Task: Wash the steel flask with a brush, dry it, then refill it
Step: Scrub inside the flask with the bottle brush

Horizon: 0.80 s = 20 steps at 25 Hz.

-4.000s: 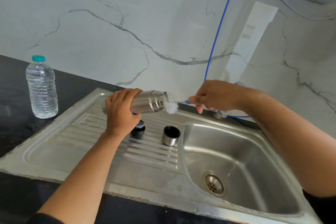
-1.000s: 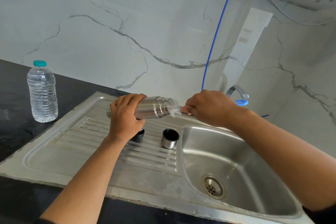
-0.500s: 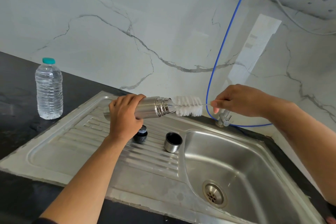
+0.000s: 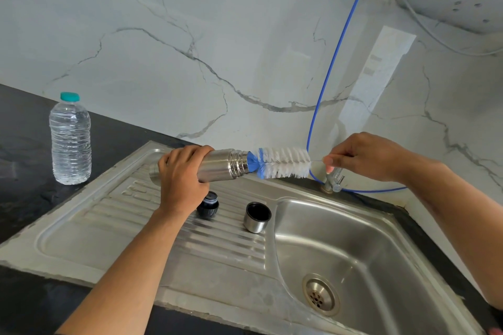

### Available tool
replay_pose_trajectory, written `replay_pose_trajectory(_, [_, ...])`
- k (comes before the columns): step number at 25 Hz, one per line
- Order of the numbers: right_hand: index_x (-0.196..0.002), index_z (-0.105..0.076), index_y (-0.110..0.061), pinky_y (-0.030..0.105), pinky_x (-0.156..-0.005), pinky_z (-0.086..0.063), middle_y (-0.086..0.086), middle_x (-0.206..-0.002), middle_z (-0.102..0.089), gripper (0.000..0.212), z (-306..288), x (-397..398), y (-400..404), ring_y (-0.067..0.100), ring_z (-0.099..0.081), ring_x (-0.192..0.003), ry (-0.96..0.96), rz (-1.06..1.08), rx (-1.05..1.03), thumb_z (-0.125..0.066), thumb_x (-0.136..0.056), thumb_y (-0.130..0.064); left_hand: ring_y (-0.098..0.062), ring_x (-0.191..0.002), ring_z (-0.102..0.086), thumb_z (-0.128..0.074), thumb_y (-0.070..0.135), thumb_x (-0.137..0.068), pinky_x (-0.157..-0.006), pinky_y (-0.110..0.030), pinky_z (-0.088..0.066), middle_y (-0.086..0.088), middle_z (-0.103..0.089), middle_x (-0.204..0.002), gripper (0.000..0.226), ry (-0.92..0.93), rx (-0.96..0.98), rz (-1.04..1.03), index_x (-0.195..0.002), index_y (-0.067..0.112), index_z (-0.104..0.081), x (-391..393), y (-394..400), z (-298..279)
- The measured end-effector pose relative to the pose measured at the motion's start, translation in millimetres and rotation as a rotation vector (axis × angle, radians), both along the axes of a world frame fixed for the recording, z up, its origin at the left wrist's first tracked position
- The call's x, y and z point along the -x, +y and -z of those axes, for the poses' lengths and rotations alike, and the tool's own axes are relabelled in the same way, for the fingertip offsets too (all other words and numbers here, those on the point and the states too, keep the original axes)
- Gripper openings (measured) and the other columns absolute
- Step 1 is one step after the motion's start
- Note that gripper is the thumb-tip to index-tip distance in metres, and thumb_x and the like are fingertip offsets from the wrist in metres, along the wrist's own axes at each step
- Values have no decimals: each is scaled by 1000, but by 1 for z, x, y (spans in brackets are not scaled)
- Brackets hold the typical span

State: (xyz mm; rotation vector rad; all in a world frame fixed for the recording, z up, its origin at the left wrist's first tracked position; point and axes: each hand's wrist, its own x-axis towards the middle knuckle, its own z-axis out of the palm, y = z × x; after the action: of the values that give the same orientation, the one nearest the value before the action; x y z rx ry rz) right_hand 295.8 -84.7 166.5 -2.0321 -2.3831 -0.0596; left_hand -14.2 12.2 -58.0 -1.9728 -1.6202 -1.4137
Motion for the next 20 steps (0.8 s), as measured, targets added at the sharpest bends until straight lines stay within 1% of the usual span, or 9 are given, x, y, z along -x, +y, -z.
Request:
replay_pose_trajectory(4, [-81, -80, -32, 28, -67, -42, -13, -60, -55, 41, -5, 2, 4, 12, -54, -61, 32, -18, 60, -51, -101, -52, -24, -109, -56, -81, 4, -56, -98, -45, -38, 5, -64, -118, 81, -11, 19, 0, -130, 28, -61, 1, 2, 1])
replay_pose_trajectory(6, [-82, -80, -19, 26, -51, -28, -4, -53, -37, 46, -8, -1, 7, 15, -30, -47, 196, 54, 269, -51, -103, -48, -24, -109, -56, -82, 3, -55, -99, -45, -38, 4, -64, -119, 81, -16, 23, 4, -130, 28, -61, 2, 2, 2])
replay_pose_trajectory(8, [-87, -75, -3, 26, -49, -15, 0, -57, -25, 51, -9, -8, 7, 16, -15, -51, 368, 161, 474, -50, -104, -45, -24, -109, -57, -83, 2, -54, -99, -45, -38, 4, -65, -119, 82, -10, 24, 8, -129, 27, -61, 2, 2, 2])
replay_pose_trajectory(10, [-92, -74, -2, 27, -50, -15, -1, -56, -28, 52, -1, -10, 9, 15, -16, -50, 393, 205, 504, -48, -105, -45, -24, -108, -57, -82, 1, -54, -98, -45, -38, 4, -65, -118, 82, -9, 27, -3, -129, 28, -62, 2, 1, 1])
replay_pose_trajectory(11, [-91, -76, -9, 27, -52, -20, -3, -54, -34, 49, 4, -8, 10, 14, -22, -47, 325, 188, 415, -47, -105, -46, -25, -108, -57, -82, 0, -54, -97, -46, -38, 4, -65, -118, 83, -14, 34, -13, -129, 28, -61, 2, 1, 1])
replay_pose_trajectory(13, [-85, -73, -25, 30, -63, -35, -8, -61, -54, 41, 17, -2, 13, 12, -47, -55, 39, 68, 35, -49, -102, -54, -26, -108, -57, -80, -2, -54, -95, -47, -37, 3, -65, -116, 83, -50, 47, -40, -129, 28, -61, 3, 1, 3])
replay_pose_trajectory(16, [-84, -64, -26, 35, -63, -49, -7, -77, -63, 47, 35, 4, 15, 24, -60, -72, -325, -138, -449, -41, -96, -65, -28, -109, -56, -79, -5, -56, -94, -48, -37, 1, -65, -116, 82, -103, 63, -52, -130, 25, -60, 4, 2, 4])
replay_pose_trajectory(18, [-80, -63, -22, 36, -62, -50, -4, -74, -61, 52, 35, 5, 18, 26, -59, -70, -343, -196, -464, -35, -97, -62, -28, -109, -56, -80, -5, -56, -94, -48, -37, 0, -65, -117, 83, -92, 73, -42, -130, 25, -61, 4, 2, 4])
replay_pose_trajectory(20, [-76, -67, -22, 32, -65, -46, -5, -67, -60, 48, 26, 2, 19, 18, -56, -66, -146, -159, -265, -44, -100, -57, -26, -109, -56, -82, -5, -54, -94, -47, -37, 1, -65, -117, 84, -56, 74, -29, -130, 25, -61, 5, 1, 6])
